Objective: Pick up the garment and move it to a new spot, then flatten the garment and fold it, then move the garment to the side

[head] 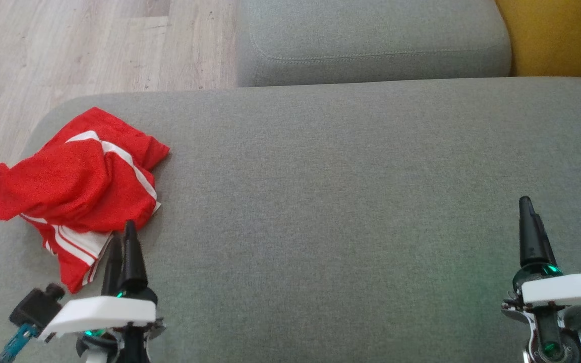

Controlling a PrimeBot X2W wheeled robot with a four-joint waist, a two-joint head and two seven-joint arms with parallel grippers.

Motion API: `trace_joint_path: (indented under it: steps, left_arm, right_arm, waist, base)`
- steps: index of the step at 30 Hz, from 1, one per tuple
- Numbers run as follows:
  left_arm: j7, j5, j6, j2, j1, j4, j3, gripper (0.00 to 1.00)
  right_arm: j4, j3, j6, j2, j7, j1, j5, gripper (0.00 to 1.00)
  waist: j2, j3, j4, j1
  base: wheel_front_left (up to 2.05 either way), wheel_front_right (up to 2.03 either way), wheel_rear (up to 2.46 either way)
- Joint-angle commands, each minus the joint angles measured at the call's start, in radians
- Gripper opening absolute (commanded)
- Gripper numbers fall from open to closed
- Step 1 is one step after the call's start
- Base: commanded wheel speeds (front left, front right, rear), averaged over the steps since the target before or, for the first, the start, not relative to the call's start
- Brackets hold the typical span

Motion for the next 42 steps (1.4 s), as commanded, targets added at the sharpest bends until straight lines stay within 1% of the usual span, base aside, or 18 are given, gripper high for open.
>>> trace_joint_path:
  steps: [1, 13, 33, 42]
  left_arm:
    - [-0.013, 0.045, 0.005, 0.014, -0.055, -0.043, -0.002, 1.00]
    - [-0.048, 0.237, 0.040, 0.054, -0.070, -0.029, -0.069, 1.00]
    - [-0.105, 0.447, 0.085, 0.094, -0.098, 0.025, -0.113, 1.00]
    - [-0.134, 0.541, 0.090, 0.105, -0.108, 0.047, -0.134, 1.00]
  right_arm:
    - [-0.050, 0.015, 0.000, -0.023, -0.009, -0.019, -0.040, 1.00]
    - [-0.084, 0.043, 0.000, -0.027, 0.013, 0.002, -0.186, 1.00]
    - [-0.143, 0.073, 0.000, -0.029, 0.039, 0.037, -0.406, 1.00]
    - [-0.175, 0.081, -0.001, -0.021, 0.049, 0.056, -0.514, 1.00]
  waist:
    - [0.0000, -0.001, 0.000, 0.0000]
    - [0.0000, -0.007, 0.003, 0.0000]
    - [0.0000, -0.016, 0.012, 0.0000]
    - [0.0000, -0.018, 0.015, 0.0000]
  base:
    - [0.00, 0.00, 0.00]
    - [0.00, 0.00, 0.00]
    - [0.00, 0.00, 0.00]
    - [0.00, 0.00, 0.00]
